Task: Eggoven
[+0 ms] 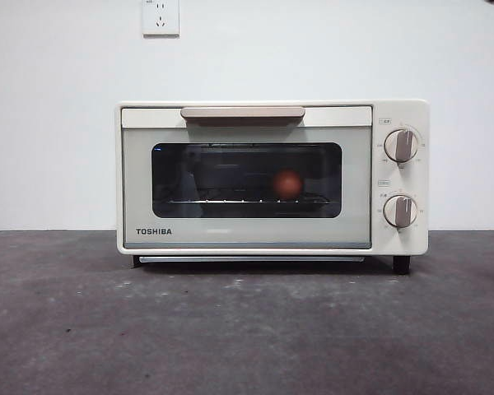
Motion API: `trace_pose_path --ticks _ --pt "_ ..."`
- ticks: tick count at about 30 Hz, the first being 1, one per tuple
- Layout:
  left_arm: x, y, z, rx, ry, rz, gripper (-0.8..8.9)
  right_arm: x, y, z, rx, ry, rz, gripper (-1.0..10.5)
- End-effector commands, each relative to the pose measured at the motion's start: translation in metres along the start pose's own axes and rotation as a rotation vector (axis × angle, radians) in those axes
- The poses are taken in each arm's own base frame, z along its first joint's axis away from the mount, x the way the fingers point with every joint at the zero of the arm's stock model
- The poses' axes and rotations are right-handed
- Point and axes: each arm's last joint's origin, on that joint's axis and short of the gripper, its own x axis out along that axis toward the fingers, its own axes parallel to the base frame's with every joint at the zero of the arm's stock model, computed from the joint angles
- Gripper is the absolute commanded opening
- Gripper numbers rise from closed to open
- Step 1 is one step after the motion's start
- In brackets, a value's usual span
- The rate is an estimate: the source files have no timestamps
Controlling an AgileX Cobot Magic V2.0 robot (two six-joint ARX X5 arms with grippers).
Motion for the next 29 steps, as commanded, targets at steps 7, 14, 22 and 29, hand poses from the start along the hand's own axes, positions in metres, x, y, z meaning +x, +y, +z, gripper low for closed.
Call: trace_pose_path --ticks 7,14,22,29 --pt "0.002 0.0 -0.008 -0.002 0.027 0.002 0.06 -0.02 -0.02 -0.039 -0.14 -0.167 -0.221 0.0" --pt "0.002 0.0 -0.008 -0.002 0.027 0.002 0.06 -0.019 -0.024 -0.084 -0.133 -0.172 -0.263 0.0" --pt "0.002 0.0 -0.008 -0.002 0.027 0.001 0.06 -0.015 -0.026 -0.117 -0.103 -0.086 -0.261 0.0" --pt "0.002 0.0 -0.008 -0.002 0.026 0.002 0.06 -0.016 -0.026 -0.125 -0.078 -0.001 -0.258 0.0"
